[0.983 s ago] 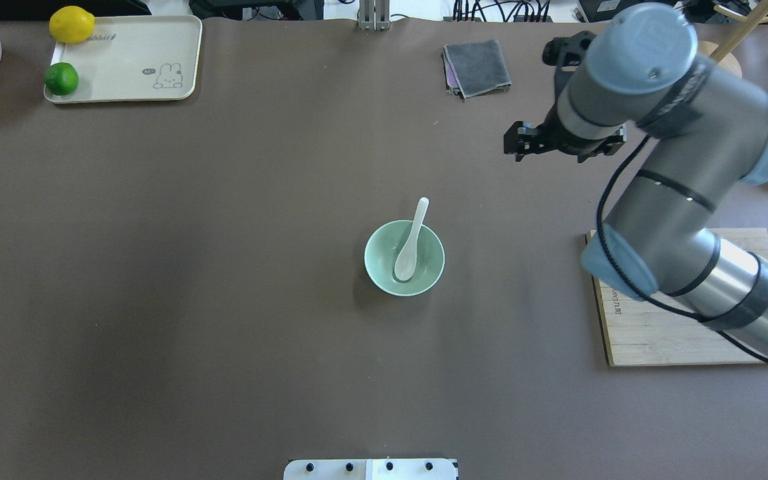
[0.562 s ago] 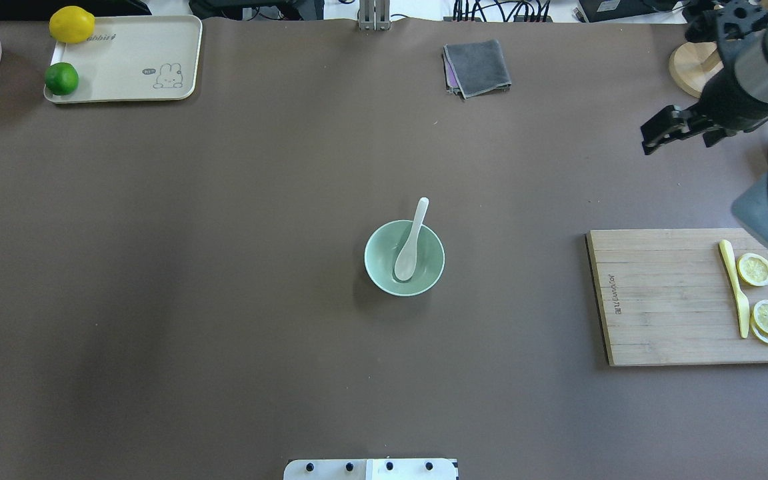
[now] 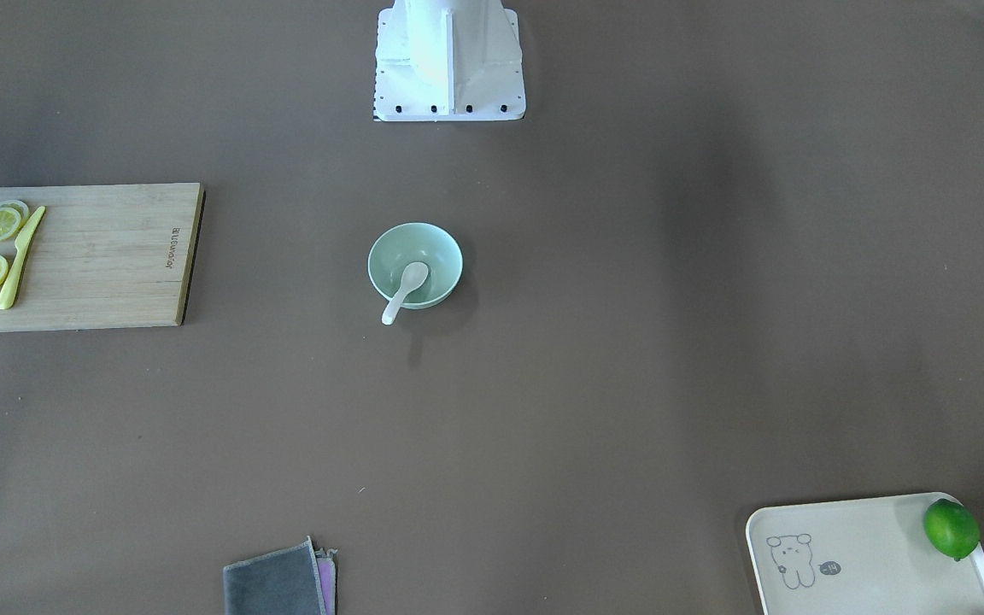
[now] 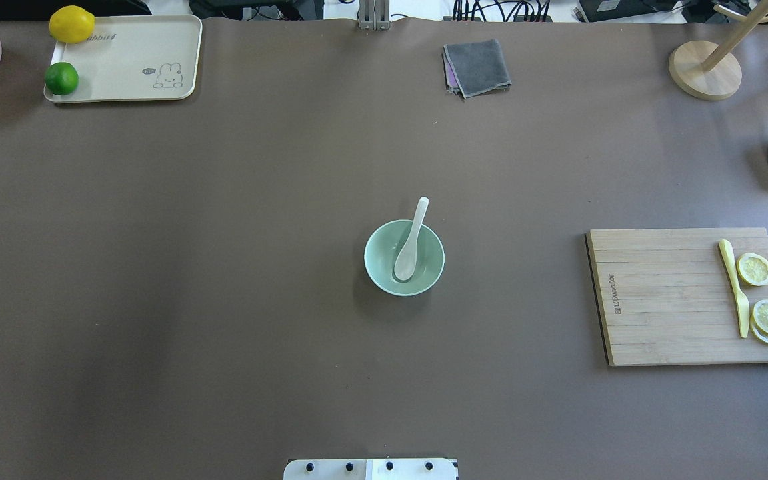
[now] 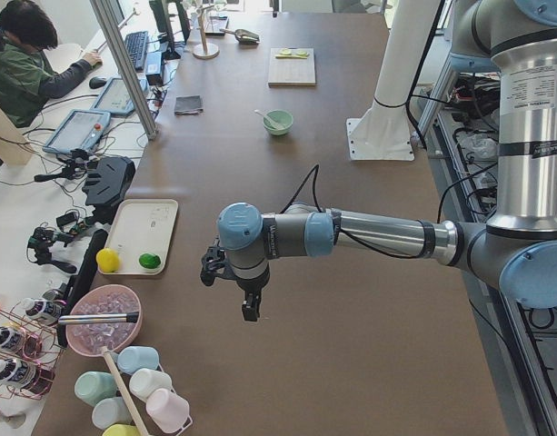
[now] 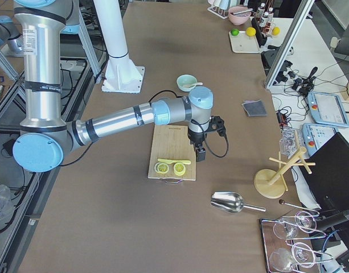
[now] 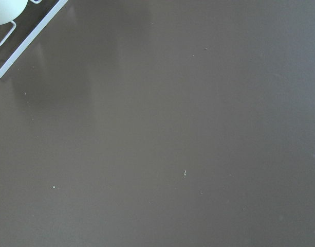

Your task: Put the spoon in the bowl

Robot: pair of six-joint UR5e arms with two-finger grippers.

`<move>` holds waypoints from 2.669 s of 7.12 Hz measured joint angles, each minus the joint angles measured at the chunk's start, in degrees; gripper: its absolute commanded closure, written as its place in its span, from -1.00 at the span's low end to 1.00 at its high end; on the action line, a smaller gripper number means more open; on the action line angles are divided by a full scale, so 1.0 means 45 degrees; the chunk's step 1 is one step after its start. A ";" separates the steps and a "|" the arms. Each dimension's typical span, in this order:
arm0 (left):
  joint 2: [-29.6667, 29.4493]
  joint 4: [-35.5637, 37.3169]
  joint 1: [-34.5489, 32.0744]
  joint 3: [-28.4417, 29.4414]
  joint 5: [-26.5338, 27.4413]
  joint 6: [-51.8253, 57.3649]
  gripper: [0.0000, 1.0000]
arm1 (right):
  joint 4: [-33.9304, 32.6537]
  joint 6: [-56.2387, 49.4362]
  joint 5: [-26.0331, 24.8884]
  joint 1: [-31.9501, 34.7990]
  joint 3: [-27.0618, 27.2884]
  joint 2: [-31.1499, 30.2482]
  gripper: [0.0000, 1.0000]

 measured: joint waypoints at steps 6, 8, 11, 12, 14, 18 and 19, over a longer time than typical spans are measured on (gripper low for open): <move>0.0905 0.0058 -0.0218 -0.1443 -0.0007 0.0159 -0.98 | 0.0060 -0.2123 0.2066 0.3062 -0.1091 -0.2053 -1.00; 0.0912 0.0053 -0.0218 -0.1474 -0.0012 0.0158 -0.98 | 0.0059 -0.2136 0.2458 0.3089 -0.1120 -0.2058 -1.00; 0.0846 0.0034 -0.0216 -0.1538 -0.0013 0.0160 -0.98 | 0.0081 -0.2160 0.2652 0.3095 -0.1045 -0.1948 -1.00; 0.0817 0.0025 -0.0215 -0.1566 -0.0013 0.0161 -0.98 | 0.0138 -0.2158 0.2659 0.3095 -0.1042 -0.1927 -1.00; 0.0770 -0.0013 -0.0216 -0.1577 -0.0026 0.0162 -0.98 | 0.0720 -0.2145 0.2688 0.3095 -0.1094 -0.1961 -1.00; 0.0758 -0.0078 -0.0216 -0.1566 -0.0017 0.0143 -0.98 | 0.0998 -0.2142 0.2701 0.3089 -0.1146 -0.1999 -1.00; 0.0758 -0.0079 -0.0216 -0.1572 -0.0022 0.0146 -0.98 | 0.1000 -0.2142 0.2701 0.3090 -0.1149 -0.2002 -1.00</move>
